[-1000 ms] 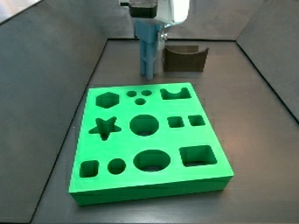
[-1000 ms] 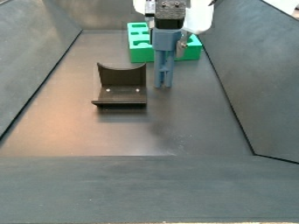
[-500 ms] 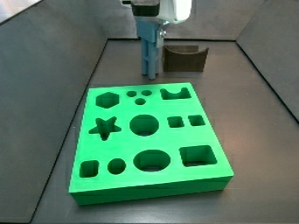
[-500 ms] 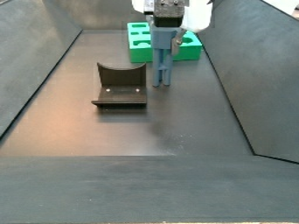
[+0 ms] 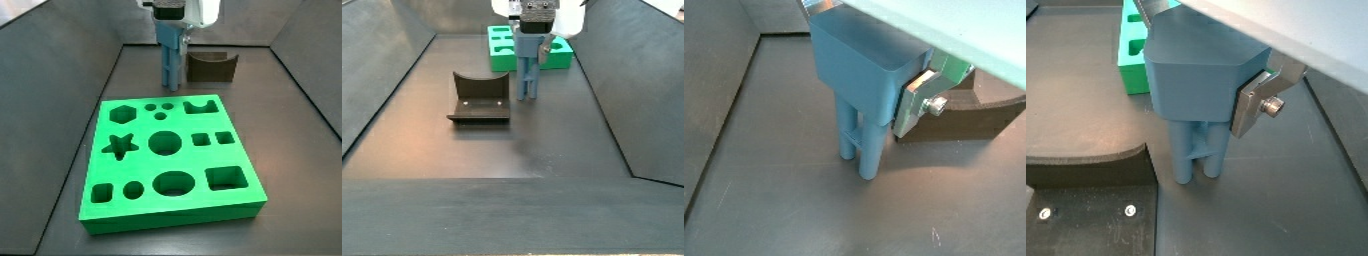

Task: Pick up the 3 prong object. Move up. Move to above the board. Insert the 3 prong object.
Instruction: Pick up the 3 prong object, then move up, then move to above the board.

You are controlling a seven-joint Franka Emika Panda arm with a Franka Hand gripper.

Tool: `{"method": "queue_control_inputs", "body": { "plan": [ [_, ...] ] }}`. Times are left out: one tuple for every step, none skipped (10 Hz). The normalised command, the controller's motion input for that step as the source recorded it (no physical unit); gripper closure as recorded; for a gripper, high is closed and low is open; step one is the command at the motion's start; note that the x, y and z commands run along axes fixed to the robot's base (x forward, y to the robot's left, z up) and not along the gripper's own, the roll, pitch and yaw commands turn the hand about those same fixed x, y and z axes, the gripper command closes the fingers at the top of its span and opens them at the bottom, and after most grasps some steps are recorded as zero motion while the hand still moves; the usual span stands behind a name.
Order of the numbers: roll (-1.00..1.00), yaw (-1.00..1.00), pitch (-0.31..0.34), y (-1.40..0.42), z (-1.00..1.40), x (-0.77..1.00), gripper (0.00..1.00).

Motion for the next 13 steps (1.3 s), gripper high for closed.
{"method": "queue_control_inputs", "body": {
  "plan": [
    [0.00,0.00,0.000,0.00,0.00,0.00,1.00],
    [0.00,0.00,0.000,0.00,0.83,0.00,1.00],
    [0.01,0.03,0.013,0.08,0.84,-0.01,1.00],
    [0.00,0.03,0.049,0.08,0.72,-0.05,1.00],
    [-0.03,0.03,0.048,0.04,0.58,-0.04,1.00],
    [-0.06,0.02,0.050,0.02,0.37,-0.02,1.00],
    [-0.07,0.01,0.052,0.01,0.26,-0.02,1.00],
    [0.22,0.09,0.043,-0.21,1.00,0.36,1.00],
    [0.22,0.09,0.058,-0.22,1.00,0.36,1.00],
    [0.21,0.07,0.111,-0.19,1.00,0.33,1.00],
    [0.20,0.06,0.110,-0.18,1.00,0.32,1.00],
    [0.16,0.04,0.095,-0.16,1.00,0.28,1.00],
    [0.14,0.04,0.090,-0.15,1.00,0.26,1.00]
  ]
}}
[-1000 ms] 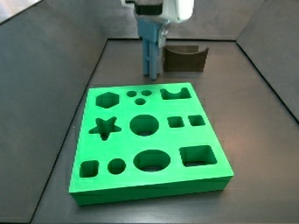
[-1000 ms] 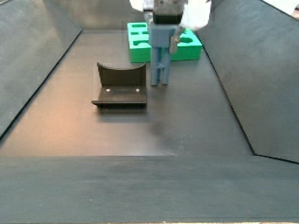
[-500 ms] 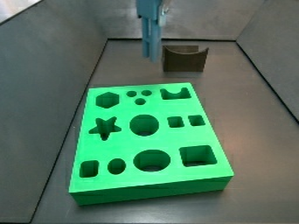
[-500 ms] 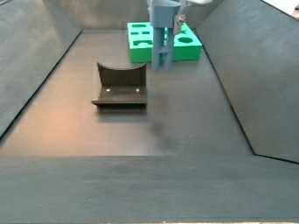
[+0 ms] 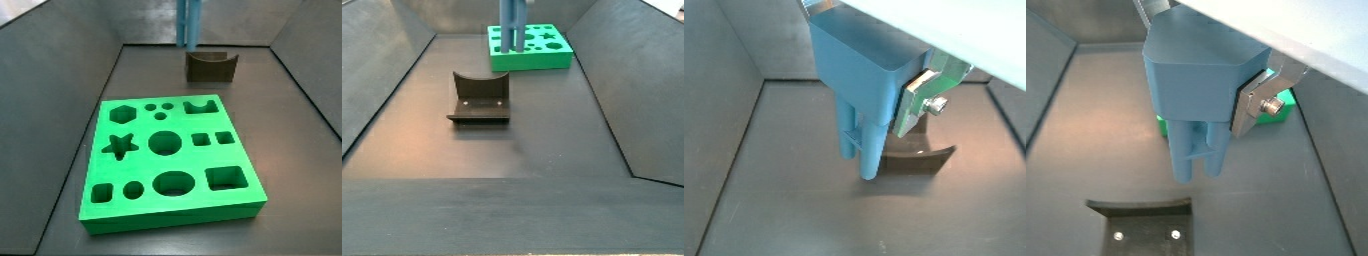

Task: Pick up the 3 prong object. Move up. Move to above the board. Insert the 3 prong object.
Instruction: Move to above the board.

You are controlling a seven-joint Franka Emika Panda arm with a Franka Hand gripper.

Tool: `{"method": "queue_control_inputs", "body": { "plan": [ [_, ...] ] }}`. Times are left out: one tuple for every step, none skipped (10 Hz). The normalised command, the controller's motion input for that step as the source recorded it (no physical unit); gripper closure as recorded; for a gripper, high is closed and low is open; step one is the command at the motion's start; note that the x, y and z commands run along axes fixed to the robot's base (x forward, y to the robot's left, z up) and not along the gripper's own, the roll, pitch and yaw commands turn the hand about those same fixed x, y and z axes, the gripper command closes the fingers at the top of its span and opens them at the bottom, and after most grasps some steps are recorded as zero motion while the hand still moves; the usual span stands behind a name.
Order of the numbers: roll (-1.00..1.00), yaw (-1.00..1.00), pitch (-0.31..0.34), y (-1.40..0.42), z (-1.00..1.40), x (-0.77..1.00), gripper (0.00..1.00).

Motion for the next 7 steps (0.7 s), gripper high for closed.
{"method": "queue_control_inputs", "body": {
  "plan": [
    [0.11,0.03,0.085,-0.13,1.00,0.23,1.00],
    [0.09,0.03,0.085,-0.12,0.97,0.20,1.00],
    [0.08,0.03,0.091,-0.07,0.73,0.12,1.00],
    [0.07,0.03,0.091,-0.06,0.62,0.09,1.00],
    [0.06,0.03,0.083,-0.04,0.44,0.06,1.00],
    [0.04,0.03,0.080,-0.03,0.22,0.03,1.00],
    [-0.04,1.00,0.114,-1.00,0.22,-0.31,1.00]
  ]
}}
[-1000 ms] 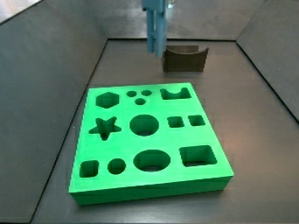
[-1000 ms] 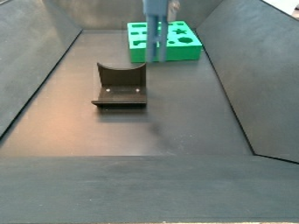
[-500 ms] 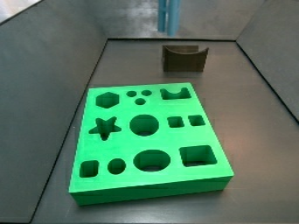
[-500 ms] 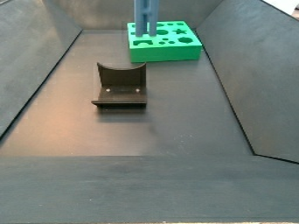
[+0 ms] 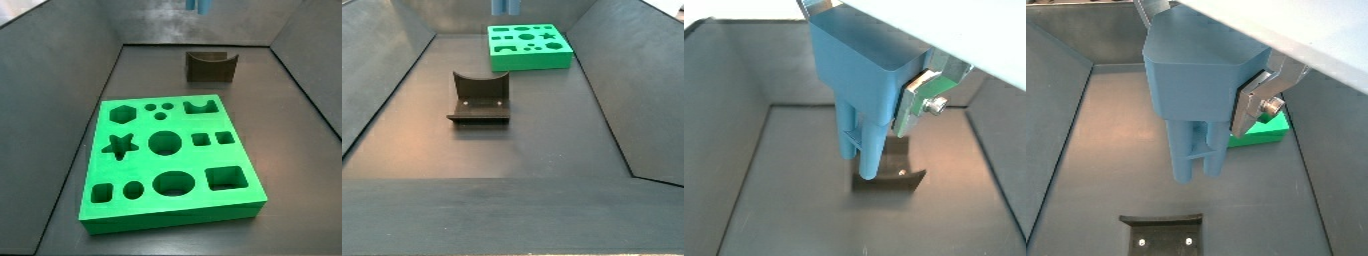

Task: Pick up the 3 prong object. Move up. Move to above the board. Insert the 3 prong object.
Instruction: Move to above the board.

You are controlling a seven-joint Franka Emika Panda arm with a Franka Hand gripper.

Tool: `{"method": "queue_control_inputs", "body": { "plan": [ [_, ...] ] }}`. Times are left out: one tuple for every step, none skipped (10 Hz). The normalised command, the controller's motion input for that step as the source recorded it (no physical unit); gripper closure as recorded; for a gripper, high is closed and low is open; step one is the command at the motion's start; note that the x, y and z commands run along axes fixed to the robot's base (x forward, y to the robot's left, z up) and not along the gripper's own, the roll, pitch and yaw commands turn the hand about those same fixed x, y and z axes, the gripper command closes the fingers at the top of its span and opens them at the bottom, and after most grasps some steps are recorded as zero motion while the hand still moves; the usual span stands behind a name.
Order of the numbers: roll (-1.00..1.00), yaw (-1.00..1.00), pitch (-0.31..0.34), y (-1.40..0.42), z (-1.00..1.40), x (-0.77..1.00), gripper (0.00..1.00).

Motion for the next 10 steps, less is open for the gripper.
{"method": "queue_control_inputs", "body": {
  "plan": [
    [-0.04,1.00,0.110,-1.00,0.21,-0.30,1.00],
    [-0.03,1.00,0.100,-1.00,0.23,-0.31,1.00],
    [-0.04,1.00,0.099,-1.00,0.22,-0.31,1.00],
    [-0.04,1.00,0.098,-1.00,0.22,-0.30,1.00],
    [-0.03,1.00,0.098,-1.00,0.26,-0.29,1.00],
    [-0.02,1.00,0.098,-0.70,0.20,-0.20,1.00],
    [-0.02,1.00,0.106,-0.50,0.15,-0.13,1.00],
    [-0.01,0.98,0.127,-0.24,0.08,-0.05,1.00],
    [0.01,0.73,0.115,-0.16,0.07,-0.03,1.00],
    [0.02,0.41,0.098,-0.09,0.06,0.00,1.00]
  ]
}}
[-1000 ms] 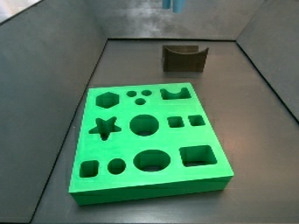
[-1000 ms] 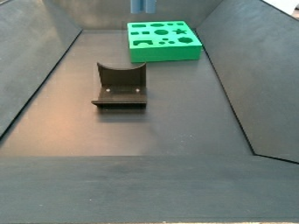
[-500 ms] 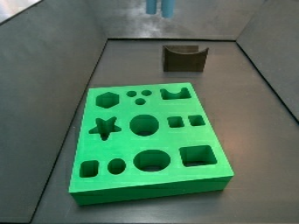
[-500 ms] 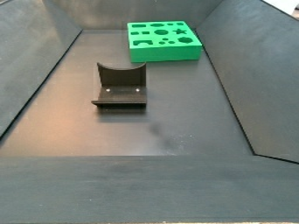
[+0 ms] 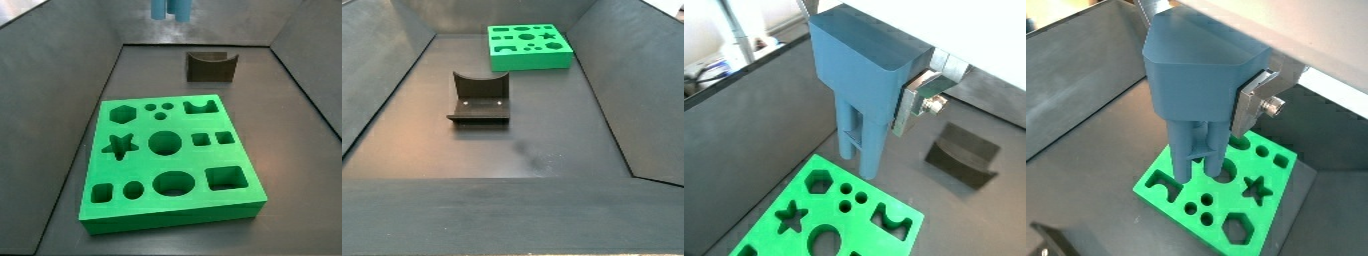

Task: Pick up the 3 prong object. Move up. Move to above the board. Insert the 3 prong object.
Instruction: Move to above the board, then insert the 3 prong object.

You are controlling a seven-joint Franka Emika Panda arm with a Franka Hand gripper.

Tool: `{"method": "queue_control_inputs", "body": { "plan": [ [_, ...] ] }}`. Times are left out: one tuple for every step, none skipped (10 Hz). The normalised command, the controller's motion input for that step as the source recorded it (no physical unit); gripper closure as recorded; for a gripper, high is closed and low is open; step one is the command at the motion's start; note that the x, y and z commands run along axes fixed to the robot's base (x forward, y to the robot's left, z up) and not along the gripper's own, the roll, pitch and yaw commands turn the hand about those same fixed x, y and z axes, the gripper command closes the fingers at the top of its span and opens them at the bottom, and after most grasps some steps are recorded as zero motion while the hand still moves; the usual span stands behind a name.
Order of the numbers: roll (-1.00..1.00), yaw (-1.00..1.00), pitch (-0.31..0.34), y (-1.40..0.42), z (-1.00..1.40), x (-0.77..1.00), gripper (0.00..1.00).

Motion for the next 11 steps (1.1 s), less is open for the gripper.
{"method": "queue_control_inputs", "body": {
  "plan": [
    [0.02,0.29,0.088,-0.07,0.04,0.01,1.00],
    [0.00,0.00,0.000,0.00,0.00,0.02,1.00],
    [0.00,-0.40,0.027,0.00,0.00,0.26,1.00],
    [0.00,-1.00,0.000,0.00,-0.09,0.01,1.00],
    [0.00,-1.00,0.000,0.00,-0.11,0.00,1.00],
    [0.00,-1.00,0.000,0.00,-0.11,0.00,1.00],
    [0.00,-1.00,0.000,0.00,-0.10,0.00,1.00],
    [0.00,-1.00,0.000,0.00,-0.10,0.00,1.00],
    [0.00,-1.00,0.000,0.00,-0.11,0.00,1.00],
    [0.00,-1.00,0.000,0.00,-0.11,0.00,1.00],
    [0.00,-1.00,0.000,0.00,-0.11,0.00,1.00]
  ]
}}
